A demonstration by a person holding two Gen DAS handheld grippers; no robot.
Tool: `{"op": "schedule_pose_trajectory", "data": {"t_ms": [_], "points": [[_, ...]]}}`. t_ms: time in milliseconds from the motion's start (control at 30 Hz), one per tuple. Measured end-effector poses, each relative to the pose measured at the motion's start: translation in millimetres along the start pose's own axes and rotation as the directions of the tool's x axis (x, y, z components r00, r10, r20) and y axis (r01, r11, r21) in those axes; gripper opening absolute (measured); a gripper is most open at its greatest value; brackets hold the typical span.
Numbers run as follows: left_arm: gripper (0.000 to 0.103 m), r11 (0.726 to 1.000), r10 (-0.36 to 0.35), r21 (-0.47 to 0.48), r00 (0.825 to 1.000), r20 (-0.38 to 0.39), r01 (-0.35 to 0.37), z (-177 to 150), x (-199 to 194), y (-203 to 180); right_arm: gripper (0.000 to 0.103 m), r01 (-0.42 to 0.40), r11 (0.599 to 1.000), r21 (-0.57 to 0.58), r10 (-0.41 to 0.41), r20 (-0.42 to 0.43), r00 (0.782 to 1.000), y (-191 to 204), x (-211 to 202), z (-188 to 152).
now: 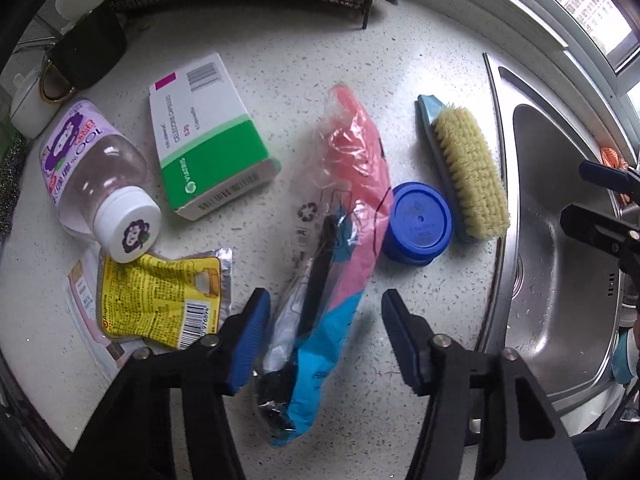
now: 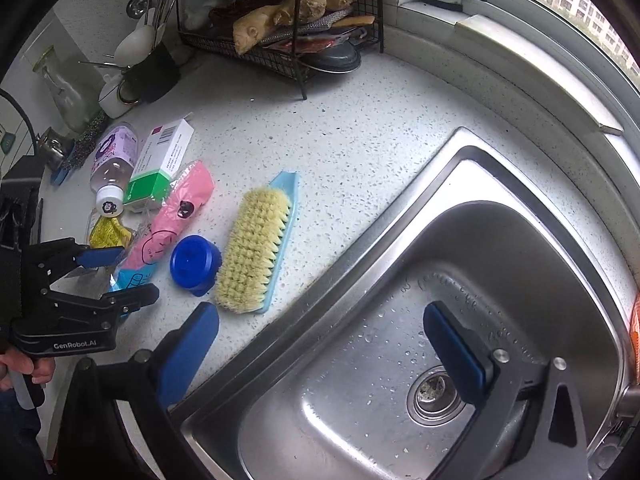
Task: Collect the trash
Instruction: 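Grasp the pink-and-blue plastic bag with the left tool and lift it, then grasp the yellow scrub brush with the right tool while the left tool holds the bag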
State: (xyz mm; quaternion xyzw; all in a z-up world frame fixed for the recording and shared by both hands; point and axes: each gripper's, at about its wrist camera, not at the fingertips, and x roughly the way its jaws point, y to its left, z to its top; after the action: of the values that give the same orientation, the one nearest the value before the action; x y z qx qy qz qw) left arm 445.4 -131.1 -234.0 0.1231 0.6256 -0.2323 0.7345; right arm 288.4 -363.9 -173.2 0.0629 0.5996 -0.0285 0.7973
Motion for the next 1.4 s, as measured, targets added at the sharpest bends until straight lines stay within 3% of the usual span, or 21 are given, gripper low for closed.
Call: {"op": "schedule_pose_trajectory", "data": {"t_ms": [100,167,267,500,833,1133,1233,1300,1333,1400], "points": [[0.033,1.0,0.019,0.007,1.0,0.007,-0.019,-1.0,0.6,-6.6,0.103,-0.002,1.0,0.0,0.002,0.001,1.0,-0.6,0.2,-0.5],[0.018,1.0,0.03,-0.004,1.0,0.008,-0.03,-2.0,0.6,-9.0,0.103,-0.005,1.0,0.002,0.005,0.0,1.0,-1.9,0.5,-1.7],[0.01,0.999,0.033,-0.037,0.999,0.019,-0.032,-9.3,-3.8,-7.6,0.103,-0.008,1.0,0.0,0.008,-0.006,1.0,0.2,3.2,-2.2],[0.008,0.992,0.038,-0.121,0.995,0.091,-0.026,-29.3,-38.8,3.6,0.103,0.0,1.0,-0.005,0.0,-0.026,1.0,6.0,12.8,6.1],[0.008,0.982,0.086,-0.179,0.982,0.169,-0.055,-32.5,-92.1,28.4,0.103,0.006,1.0,-0.03,-0.009,-0.071,0.997,22.4,40.8,30.1],[0.008,0.975,0.096,-0.216,0.98,0.175,-0.057,-38.7,-98.1,33.1,0.102,0.038,0.998,-0.052,-0.043,-0.109,0.993,27.4,68.9,45.1],[0.008,0.973,0.096,-0.225,0.98,0.171,-0.056,-38.4,-97.8,32.4,0.096,0.05,0.995,-0.084,-0.059,-0.098,0.993,37.3,73.2,47.2],[0.008,0.971,0.096,-0.231,0.981,0.17,-0.055,-40.0,-97.3,32.2,0.088,0.05,0.992,-0.114,-0.061,-0.091,0.994,43.3,75.6,47.7],[0.008,0.97,0.094,-0.236,0.981,0.169,-0.052,-41.7,-97.1,32.1,0.077,0.042,0.991,-0.129,-0.055,-0.103,0.993,46.6,78.9,47.5],[0.008,0.968,0.097,-0.246,0.982,0.164,-0.055,-45.5,-97.9,32.5,0.071,0.058,0.984,-0.168,-0.075,-0.094,0.993,56.8,79.7,46.2]]}}
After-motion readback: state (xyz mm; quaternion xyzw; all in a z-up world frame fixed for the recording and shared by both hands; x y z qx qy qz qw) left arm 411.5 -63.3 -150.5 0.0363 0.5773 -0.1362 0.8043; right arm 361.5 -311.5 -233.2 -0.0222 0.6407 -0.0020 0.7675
